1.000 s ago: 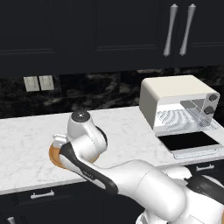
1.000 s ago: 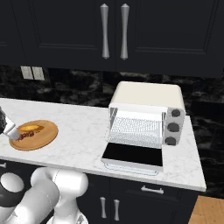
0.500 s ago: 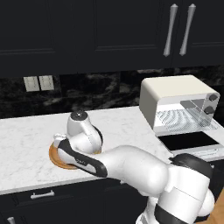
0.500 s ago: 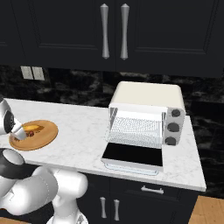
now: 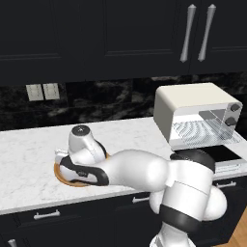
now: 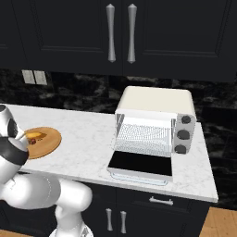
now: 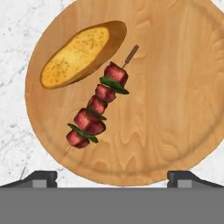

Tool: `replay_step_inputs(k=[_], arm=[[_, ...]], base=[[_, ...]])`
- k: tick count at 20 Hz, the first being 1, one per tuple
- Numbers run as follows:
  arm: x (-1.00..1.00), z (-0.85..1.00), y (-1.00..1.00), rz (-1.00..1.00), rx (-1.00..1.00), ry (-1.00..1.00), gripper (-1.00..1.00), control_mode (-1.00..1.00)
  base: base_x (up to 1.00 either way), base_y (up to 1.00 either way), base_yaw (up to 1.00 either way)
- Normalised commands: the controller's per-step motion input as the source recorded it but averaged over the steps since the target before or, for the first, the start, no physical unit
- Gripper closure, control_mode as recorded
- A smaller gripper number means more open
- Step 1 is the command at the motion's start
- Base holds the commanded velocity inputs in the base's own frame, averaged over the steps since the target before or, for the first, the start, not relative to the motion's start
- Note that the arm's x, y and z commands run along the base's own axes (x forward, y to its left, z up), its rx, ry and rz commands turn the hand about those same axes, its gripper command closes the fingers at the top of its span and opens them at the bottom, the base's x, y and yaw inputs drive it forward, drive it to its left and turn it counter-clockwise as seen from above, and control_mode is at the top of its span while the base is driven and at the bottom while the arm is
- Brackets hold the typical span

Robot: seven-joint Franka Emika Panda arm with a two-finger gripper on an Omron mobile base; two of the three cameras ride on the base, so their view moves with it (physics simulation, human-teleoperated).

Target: Pick up the kebab skewer and baguette bread, and place them inside the toaster oven. Close the toaster oven door and start by setting the timer.

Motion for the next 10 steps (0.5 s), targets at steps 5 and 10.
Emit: replay_step_inputs(k=[5,10], arm=[[0.28,-0.21,0.06,0.0,0.0,0.03,-1.0,-1.0],[0.18,-0.2,0.19,0.0,0.0,0.03,-1.0,-1.0]], base=[[0.0,0.0,0.0],[0.0,0.0,0.0]])
